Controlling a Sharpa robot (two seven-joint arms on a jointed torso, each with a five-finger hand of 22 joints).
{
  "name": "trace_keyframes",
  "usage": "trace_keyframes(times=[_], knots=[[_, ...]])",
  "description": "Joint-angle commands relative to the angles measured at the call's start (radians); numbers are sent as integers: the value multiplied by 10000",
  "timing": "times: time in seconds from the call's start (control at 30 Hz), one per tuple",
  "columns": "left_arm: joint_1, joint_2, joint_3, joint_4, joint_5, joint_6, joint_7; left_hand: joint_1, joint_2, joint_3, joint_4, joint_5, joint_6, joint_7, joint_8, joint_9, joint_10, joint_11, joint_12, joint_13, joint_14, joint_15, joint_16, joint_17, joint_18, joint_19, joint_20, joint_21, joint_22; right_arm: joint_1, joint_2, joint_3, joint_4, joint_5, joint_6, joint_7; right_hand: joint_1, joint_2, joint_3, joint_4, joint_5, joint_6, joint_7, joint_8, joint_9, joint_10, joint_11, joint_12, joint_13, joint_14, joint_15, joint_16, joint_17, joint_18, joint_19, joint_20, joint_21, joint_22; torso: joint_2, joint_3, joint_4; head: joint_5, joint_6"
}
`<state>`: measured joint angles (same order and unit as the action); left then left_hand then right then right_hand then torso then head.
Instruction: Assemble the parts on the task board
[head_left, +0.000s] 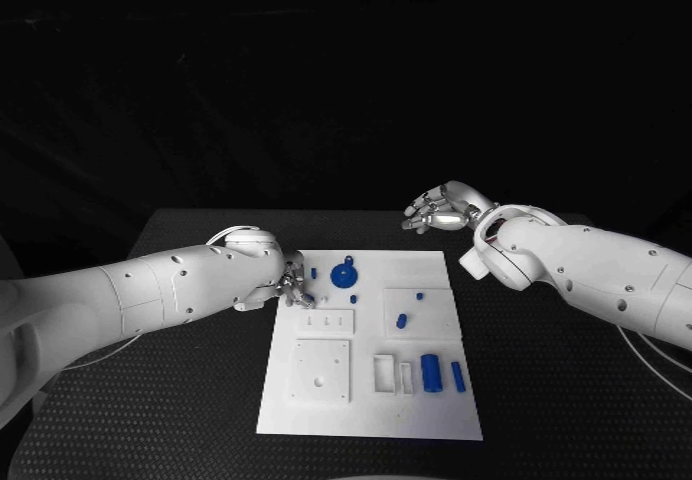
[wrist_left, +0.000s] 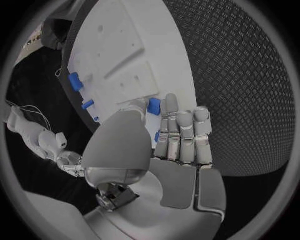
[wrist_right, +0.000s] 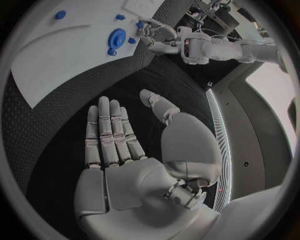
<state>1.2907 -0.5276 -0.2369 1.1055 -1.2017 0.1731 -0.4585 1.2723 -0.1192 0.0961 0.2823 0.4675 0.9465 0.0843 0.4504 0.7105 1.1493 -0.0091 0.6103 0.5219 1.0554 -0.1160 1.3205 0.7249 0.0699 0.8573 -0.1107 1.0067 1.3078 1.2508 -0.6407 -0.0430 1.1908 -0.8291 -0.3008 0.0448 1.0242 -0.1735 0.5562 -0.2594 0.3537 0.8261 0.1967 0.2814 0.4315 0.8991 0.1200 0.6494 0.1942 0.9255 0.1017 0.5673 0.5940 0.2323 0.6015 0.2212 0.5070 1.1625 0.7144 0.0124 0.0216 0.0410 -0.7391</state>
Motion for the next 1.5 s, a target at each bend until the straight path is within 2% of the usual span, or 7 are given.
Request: trace_keyframes(times=[0.03, 0.2, 0.3, 0.43, 0.67, 0.93, 1.5], knots=[[-16, 31, -7, -5, 63, -210, 243, 212, 58, -5, -44, -2, -163, 107, -91, -149, -125, 46, -91, -75, -56, 39, 39, -22, -30, -53, -988, 38, 199, -5, -3, 2, 9, -67, 100, 52, -51, 34, -68, 7, 45, 0, 18, 23, -15, -33, 55, 66, -16, -62, 34, -67, 16, 85, 14, 63, -36, 15, -1, 3, 5, -8, 22], [-16, 31, -7, 12, 150, -588, 439, 740, 266, -43, -114, 75, -239, 177, -249, -391, -189, 119, -274, -249, -117, 110, -13, -103, -16, -131, -917, 21, 188, -5, 0, 2, 11, -62, 97, 55, -54, 34, -69, 9, 50, 0, 18, 24, -16, -33, 55, 68, -19, -62, 34, -68, 17, 86, 14, 64, -37, 17, -3, 2, 9, -5, 15], [-16, 0, -7, 17, 370, -803, 564, 1283, 375, 28, -331, 273, -205, 203, -381, -560, -167, 163, -465, -407, -166, 160, -109, -190, -25, -215, -851, -31, 176, -5, 2, 2, 7, -60, 97, 58, -57, 33, -71, 11, 55, 0, 18, 24, -17, -33, 55, 69, -22, -62, 33, -68, 18, 86, 13, 64, -38, 18, -3, -3, 7, 6, 33], [-16, -55, -6, 2, 589, -1000, 650, 1659, 135, 748, -187, 51, -43, 205, -649, -815, 25, 196, -870, -718, -108, 195, -105, -256, -46, -193, -803, -63, 170, -7, -8, 2, 3, -59, 102, 56, -61, 33, -74, 14, 60, 0, 18, 24, -19, -33, 55, 71, -25, -62, 33, -69, 19, 87, 13, 65, -39, 19, -3, -3, 6, 5, 35], [-16, -108, -6, 12, 620, -1191, 752, 1620, 127, 935, -186, 296, 88, 178, -710, -874, 186, 184, -1027, -831, -73, 186, -58, -266, -46, -184, -804, -33, 188, -17, -10, 2, -2, -50, 108, 56, -66, 32, -78, 17, 68, 0, 18, 25, -20, -33, 55, 73, -30, -61, 33, -70, 20, 88, 13, 66, -41, 21, -3, -2, 6, 2, 33], [-22, -200, -6, 87, 690, -1300, 862, 1732, 206, 1180, -553, 535, 177, 146, -773, -906, 345, 174, -1182, -927, -76, 177, -31, -286, -56, -215, -802, -16, 188, -24, -13, 2, -8, -40, 111, 59, -73, 31, -84, 21, 77, 0, 18, 26, -23, -33, 55, 76, -37, -62, 33, -72, 22, 89, 12, 67, -44, 24, 0, -13, 14, -7, 54], [-70, -422, -6, 346, 549, -1516, 1027, 1518, 62, 1364, -907, 540, 233, 141, -837, -930, 445, 177, -1302, -983, -61, 179, -27, -321, -80, -202, -800, -18, 171, -37, -44, 2, 12, -32, 115, 58, -93, 21, -104, 26, 100, -3, 19, 26, -31, -36, 55, 84, -56, -64, 32, -77, 27, 93, 9, 71, -51, 31, -2, -8, 17, -3, 63]])
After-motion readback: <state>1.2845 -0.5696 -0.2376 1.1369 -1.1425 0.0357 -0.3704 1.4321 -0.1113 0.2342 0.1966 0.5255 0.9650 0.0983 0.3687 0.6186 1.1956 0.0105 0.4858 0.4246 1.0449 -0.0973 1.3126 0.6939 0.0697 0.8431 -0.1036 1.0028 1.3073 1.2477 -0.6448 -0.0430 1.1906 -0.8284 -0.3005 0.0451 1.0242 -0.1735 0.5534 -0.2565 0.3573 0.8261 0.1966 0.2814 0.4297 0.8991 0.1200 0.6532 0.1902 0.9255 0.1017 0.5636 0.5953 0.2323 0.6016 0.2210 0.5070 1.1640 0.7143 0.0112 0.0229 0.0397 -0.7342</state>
